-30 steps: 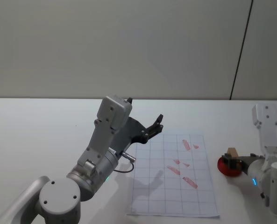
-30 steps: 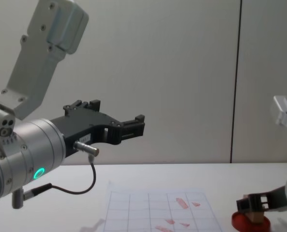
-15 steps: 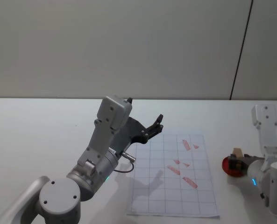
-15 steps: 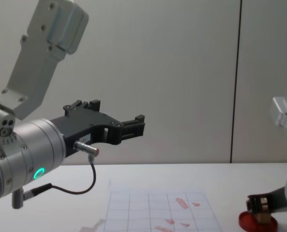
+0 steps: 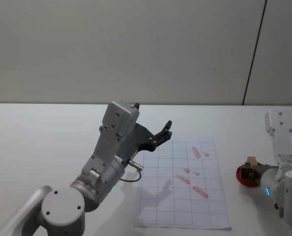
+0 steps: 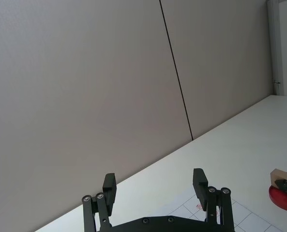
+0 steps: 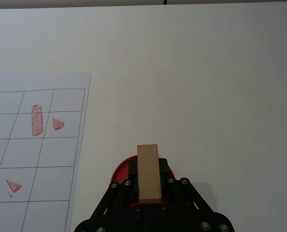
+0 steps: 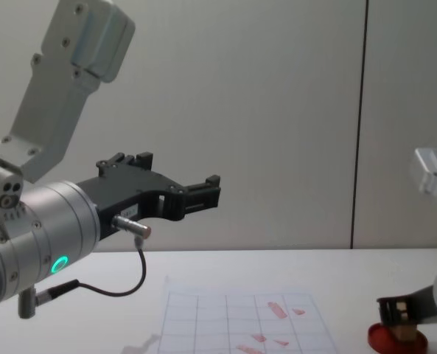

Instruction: Use the one hand to pick up the stamp and affix it onto the A4 paper.

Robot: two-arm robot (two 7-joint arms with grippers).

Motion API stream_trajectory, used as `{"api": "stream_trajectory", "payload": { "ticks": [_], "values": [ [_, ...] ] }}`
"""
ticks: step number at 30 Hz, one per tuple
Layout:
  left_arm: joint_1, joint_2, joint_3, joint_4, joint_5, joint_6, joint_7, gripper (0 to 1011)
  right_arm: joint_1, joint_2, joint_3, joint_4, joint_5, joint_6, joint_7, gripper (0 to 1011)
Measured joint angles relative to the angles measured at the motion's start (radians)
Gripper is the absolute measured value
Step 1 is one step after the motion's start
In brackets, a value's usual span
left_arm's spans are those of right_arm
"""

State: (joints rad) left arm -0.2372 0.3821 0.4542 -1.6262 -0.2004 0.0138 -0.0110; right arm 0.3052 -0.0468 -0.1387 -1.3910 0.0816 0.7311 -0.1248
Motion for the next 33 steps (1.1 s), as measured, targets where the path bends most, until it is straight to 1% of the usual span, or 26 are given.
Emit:
{"api": "stream_trajectory", "payload": {
  "ticks": [9, 21, 27, 33],
  "values": [
    [0.000, 0.000, 0.000, 0.000, 0.000, 0.000, 0.000, 1002, 0.001, -0.001, 0.002, 0.000, 0.000, 0.004, 0.002, 221],
    [0.000, 0.000, 0.000, 0.000, 0.000, 0.000, 0.000, 1002, 0.002, -0.003, 0.014, -0.020, 0.023, 0.043, 0.004, 221],
    [0.000, 0.000, 0.000, 0.000, 0.000, 0.000, 0.000, 1002, -0.002, -0.002, 0.018, -0.033, 0.027, 0.048, 0.016, 220],
    [0.000, 0.000, 0.000, 0.000, 0.000, 0.000, 0.000, 1002, -0.009, 0.000, 0.020, -0.049, 0.021, 0.049, 0.032, 220]
  ]
}}
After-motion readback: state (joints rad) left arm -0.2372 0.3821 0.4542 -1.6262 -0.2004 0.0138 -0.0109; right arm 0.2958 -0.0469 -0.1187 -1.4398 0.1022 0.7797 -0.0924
